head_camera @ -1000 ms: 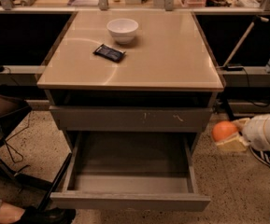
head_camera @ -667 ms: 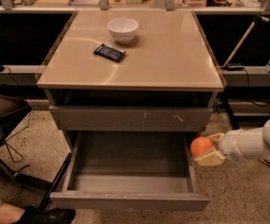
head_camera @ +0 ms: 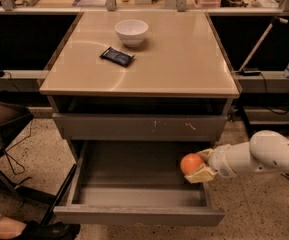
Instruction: Place orange into middle drawer
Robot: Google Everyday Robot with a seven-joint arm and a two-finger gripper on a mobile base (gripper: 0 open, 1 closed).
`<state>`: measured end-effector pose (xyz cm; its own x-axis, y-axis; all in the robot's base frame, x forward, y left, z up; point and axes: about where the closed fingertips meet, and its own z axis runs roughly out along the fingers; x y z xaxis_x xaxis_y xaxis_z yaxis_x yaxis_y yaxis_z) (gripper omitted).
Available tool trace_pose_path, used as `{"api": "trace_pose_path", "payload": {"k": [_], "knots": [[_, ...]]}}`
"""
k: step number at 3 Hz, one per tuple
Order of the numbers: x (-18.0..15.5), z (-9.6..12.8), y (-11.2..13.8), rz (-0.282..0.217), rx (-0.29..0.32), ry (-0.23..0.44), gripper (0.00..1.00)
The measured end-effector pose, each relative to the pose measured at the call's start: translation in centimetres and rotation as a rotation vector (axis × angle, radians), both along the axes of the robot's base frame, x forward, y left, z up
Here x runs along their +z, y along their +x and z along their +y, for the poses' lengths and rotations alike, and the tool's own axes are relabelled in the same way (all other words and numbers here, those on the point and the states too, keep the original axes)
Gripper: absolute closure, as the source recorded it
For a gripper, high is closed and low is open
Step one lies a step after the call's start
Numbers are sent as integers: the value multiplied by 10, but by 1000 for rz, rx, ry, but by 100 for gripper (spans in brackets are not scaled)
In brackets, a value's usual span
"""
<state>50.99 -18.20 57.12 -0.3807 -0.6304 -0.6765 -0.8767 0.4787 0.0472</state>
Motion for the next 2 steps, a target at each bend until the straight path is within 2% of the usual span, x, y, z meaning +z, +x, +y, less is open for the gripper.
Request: {"api": "trace_pose_path", "payload": {"k": [1,2], "knots": [[-36,-15,5,8,-63,-29,100],[-105,-30,23,14,-126,-47,100]]}}
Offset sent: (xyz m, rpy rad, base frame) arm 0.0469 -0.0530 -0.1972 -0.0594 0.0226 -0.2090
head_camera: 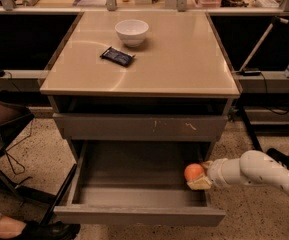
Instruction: Place orange into middle drawer
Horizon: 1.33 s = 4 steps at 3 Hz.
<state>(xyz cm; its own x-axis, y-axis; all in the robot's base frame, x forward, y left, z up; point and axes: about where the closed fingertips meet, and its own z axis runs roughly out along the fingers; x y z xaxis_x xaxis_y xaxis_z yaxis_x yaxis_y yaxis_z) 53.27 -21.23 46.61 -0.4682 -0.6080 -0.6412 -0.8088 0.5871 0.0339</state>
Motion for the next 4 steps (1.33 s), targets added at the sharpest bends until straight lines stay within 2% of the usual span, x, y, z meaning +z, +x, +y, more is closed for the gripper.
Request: {"api": "trace_pose_path", "payload": {"k": [1,2,3,4], "knots": [[-45,1,20,10,5,-15,100],[-53,22,21,4,57,-25,100],[-39,63,0,-24,137,-41,100],[-48,115,-46,-3,248,-62,100]]}}
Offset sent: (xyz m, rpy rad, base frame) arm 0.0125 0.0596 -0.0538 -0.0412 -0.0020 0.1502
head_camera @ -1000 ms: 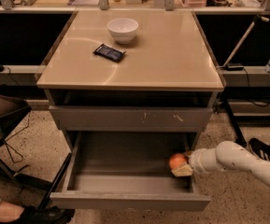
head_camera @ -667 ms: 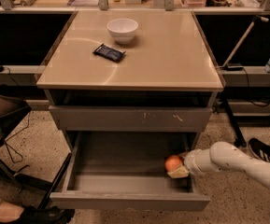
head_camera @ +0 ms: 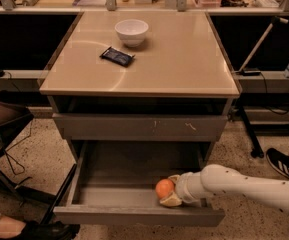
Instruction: Place orange into middle drawer
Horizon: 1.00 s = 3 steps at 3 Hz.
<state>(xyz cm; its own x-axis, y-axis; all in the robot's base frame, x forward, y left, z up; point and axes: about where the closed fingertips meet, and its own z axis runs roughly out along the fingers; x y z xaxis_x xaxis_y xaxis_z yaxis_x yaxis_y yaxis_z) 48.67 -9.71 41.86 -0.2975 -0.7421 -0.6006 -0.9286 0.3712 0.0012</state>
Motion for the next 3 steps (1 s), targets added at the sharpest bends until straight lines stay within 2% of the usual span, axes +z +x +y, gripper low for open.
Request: {"api": "trace_pose_path", "payload": {"k": [1,2,3], "knots": [[-22,28,-16,39,46,-25,100],[-37,39,-5,69,37,-40,100],[-38,41,-4,71,41,-41,81]]}}
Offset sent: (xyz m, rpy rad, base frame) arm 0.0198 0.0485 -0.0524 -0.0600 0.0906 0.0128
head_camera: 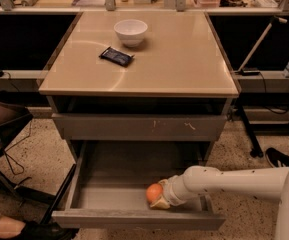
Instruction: Place orange into middle drawer
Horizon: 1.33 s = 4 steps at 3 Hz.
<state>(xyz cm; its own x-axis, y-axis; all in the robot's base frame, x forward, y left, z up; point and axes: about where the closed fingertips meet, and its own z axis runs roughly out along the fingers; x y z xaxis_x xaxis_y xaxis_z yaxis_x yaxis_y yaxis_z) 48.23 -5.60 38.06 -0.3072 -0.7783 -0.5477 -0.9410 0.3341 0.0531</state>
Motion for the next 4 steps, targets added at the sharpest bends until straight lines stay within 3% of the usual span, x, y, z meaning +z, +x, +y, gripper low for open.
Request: {"api": "trace_pose_path", "payload": {"k": [3,4], "knots": [[0,0,0,0,0,0,11],[0,0,0,0,0,0,0]]}}
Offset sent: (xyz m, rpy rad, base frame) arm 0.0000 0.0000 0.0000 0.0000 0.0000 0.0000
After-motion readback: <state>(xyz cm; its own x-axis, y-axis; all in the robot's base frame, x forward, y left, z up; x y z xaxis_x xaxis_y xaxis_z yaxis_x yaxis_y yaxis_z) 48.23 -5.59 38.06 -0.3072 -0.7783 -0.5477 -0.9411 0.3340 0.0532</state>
